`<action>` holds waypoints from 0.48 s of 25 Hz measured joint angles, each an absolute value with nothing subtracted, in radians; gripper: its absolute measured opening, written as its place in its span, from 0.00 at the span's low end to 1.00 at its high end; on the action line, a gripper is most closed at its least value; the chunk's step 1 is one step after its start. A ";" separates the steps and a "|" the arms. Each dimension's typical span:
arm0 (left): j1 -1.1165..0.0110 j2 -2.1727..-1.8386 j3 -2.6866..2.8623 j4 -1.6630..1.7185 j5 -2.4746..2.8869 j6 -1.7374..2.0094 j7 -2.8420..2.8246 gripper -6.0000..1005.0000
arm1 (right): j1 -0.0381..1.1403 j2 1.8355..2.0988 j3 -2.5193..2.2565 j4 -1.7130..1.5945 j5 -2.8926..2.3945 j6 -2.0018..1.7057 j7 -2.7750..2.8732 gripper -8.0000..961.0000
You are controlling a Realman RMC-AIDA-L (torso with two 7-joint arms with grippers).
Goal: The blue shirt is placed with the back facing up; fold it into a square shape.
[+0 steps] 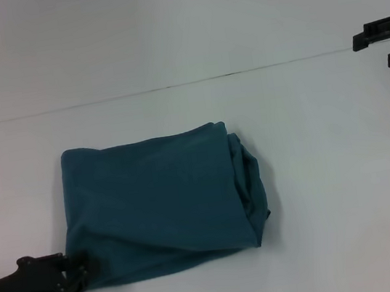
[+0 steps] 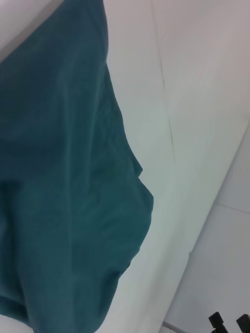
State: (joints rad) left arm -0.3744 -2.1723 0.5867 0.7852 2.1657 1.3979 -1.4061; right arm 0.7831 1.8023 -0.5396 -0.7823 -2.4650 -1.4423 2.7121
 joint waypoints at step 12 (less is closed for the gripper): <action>-0.376 -2.170 0.584 0.788 2.153 1.407 -1.407 0.10 | 0.782 1.801 -0.537 -0.782 -2.460 -1.439 2.712 0.98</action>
State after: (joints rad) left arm -0.3756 -2.1695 0.5845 0.7876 2.1525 1.4073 -1.4075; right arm 0.7817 1.8008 -0.5367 -0.7825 -2.4599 -1.4390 2.7121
